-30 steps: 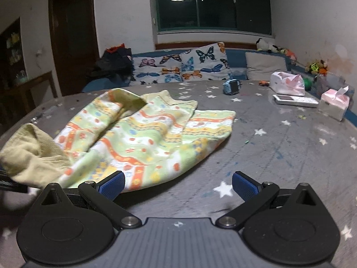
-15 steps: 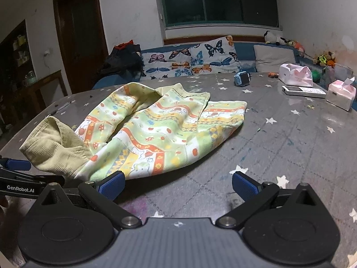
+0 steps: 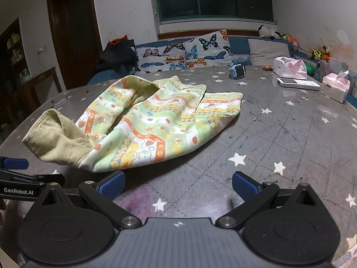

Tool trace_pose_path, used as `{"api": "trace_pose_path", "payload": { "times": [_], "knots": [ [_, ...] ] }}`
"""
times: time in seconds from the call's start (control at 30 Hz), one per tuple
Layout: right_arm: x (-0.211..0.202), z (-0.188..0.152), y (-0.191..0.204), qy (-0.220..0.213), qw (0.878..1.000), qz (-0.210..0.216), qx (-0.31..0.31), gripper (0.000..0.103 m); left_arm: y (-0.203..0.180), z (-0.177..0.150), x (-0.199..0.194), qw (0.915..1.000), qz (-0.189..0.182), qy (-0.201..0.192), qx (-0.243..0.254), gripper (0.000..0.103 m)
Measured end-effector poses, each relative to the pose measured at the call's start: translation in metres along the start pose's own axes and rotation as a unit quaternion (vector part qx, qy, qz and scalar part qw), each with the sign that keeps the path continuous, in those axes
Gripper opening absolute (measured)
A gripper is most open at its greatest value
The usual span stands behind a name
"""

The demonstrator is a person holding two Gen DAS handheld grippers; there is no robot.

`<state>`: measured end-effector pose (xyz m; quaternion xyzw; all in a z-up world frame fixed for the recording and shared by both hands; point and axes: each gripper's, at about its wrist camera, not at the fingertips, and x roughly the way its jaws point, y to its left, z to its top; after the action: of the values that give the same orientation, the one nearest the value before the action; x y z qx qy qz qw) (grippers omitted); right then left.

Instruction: Fold clothes

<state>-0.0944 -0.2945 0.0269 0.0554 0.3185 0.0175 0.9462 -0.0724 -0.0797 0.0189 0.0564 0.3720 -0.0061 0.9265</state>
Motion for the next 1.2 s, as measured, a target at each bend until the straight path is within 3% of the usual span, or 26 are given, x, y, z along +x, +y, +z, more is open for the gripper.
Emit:
{"api": "trace_pose_path", "payload": {
  "times": [0.83,1.2],
  "knots": [
    [-0.001,0.002,0.008,0.015,1.0,0.001,-0.024,0.103,-0.008,0.002,0.001,0.9998,0.003,0.016,0.009,0.103],
    [0.004,0.011,0.006,0.016,0.999,0.004,-0.034,0.103,0.008,0.013,0.005,0.9998,0.011,0.017,-0.006,0.103]
  ]
}}
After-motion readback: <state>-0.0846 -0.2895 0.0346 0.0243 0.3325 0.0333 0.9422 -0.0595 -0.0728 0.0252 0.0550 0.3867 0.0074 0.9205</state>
